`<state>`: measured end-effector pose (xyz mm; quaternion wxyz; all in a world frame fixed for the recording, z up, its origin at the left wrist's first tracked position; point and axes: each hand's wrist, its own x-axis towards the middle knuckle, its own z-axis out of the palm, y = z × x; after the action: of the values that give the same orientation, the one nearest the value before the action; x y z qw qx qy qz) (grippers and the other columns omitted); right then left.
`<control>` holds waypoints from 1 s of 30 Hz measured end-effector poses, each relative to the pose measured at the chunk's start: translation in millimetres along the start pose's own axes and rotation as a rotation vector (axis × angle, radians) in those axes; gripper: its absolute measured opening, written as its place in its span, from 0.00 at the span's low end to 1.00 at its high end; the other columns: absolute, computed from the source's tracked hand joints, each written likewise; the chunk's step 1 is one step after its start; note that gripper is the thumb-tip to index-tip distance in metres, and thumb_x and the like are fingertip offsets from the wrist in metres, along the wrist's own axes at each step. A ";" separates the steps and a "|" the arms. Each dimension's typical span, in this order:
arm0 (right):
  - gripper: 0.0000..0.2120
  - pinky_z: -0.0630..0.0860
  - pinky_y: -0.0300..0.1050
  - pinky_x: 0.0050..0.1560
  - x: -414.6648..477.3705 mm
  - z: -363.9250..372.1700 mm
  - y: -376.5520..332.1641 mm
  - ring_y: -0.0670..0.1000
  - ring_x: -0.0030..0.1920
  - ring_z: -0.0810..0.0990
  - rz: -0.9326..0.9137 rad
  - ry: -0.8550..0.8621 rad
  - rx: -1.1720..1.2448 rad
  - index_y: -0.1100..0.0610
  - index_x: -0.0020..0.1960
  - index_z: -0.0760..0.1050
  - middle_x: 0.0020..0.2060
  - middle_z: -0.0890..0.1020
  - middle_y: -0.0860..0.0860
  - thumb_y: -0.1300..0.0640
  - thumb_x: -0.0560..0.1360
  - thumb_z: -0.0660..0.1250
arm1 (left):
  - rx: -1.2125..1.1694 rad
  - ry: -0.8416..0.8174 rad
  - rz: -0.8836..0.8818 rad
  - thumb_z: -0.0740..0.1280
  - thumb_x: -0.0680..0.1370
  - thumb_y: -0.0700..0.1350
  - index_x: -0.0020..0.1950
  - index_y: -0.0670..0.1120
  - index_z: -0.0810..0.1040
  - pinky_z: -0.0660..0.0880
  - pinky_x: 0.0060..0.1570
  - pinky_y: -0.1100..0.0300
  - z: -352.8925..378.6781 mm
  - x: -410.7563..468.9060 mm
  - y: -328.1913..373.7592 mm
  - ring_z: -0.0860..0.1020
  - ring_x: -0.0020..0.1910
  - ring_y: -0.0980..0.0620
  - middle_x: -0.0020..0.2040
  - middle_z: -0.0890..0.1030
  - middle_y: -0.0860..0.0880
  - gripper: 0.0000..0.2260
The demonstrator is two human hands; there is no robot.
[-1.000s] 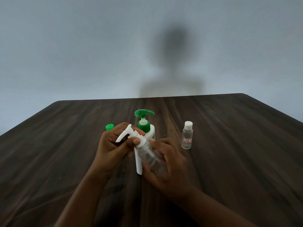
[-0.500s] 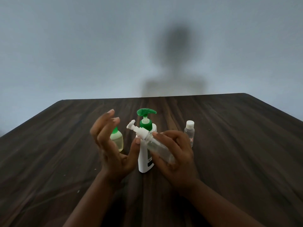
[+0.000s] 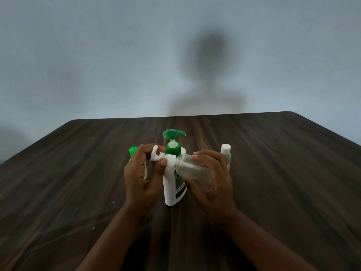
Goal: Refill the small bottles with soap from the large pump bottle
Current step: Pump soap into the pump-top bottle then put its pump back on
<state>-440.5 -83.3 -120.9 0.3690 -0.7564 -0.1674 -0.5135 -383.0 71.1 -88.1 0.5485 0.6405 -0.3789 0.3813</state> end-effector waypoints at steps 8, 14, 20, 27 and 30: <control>0.19 0.79 0.45 0.35 0.0 -0.5 -5.2 0.49 0.38 0.82 0.376 0.054 0.393 0.46 0.61 0.72 0.44 0.81 0.47 0.35 0.78 0.57 | -0.079 0.075 -0.067 0.61 0.79 0.44 0.47 0.51 0.72 0.70 0.32 0.64 -2.2 -2.1 2.6 0.73 0.32 0.57 0.39 0.75 0.60 0.03; 0.10 0.74 0.44 0.38 -2.8 -0.8 -0.8 0.47 0.41 0.77 0.380 -0.041 0.527 0.41 0.57 0.73 0.47 0.77 0.47 0.48 0.75 0.65 | -0.074 0.100 -0.067 0.59 0.79 0.44 0.48 0.52 0.72 0.69 0.33 0.67 -3.5 0.0 1.4 0.72 0.33 0.60 0.40 0.76 0.62 0.04; 0.22 0.75 0.42 0.32 -2.6 2.2 -0.8 0.51 0.35 0.78 0.439 -0.077 0.583 0.51 0.62 0.70 0.44 0.78 0.56 0.37 0.76 0.61 | -0.093 0.090 -0.052 0.59 0.79 0.42 0.48 0.50 0.72 0.69 0.35 0.69 -2.4 0.2 1.7 0.73 0.35 0.61 0.41 0.76 0.63 0.04; 0.21 0.79 0.54 0.45 -4.5 0.2 -0.5 0.56 0.51 0.76 0.299 -0.087 0.554 0.42 0.64 0.69 0.56 0.73 0.51 0.53 0.73 0.65 | -0.089 0.099 -0.044 0.58 0.79 0.43 0.48 0.49 0.72 0.68 0.35 0.70 -3.2 1.0 2.4 0.72 0.34 0.62 0.41 0.76 0.63 0.04; 0.22 0.77 0.45 0.39 -2.4 0.0 -2.4 0.57 0.44 0.78 0.376 -0.074 0.634 0.48 0.64 0.70 0.54 0.74 0.59 0.40 0.75 0.65 | -0.089 0.090 -0.042 0.58 0.79 0.43 0.48 0.50 0.73 0.68 0.35 0.70 -3.3 0.5 2.0 0.72 0.34 0.61 0.41 0.76 0.63 0.05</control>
<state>-443.0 -81.4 -122.1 0.6665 -0.6403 -0.1895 -0.3316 -384.8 74.1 -86.5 0.6009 0.6055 -0.3568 0.3808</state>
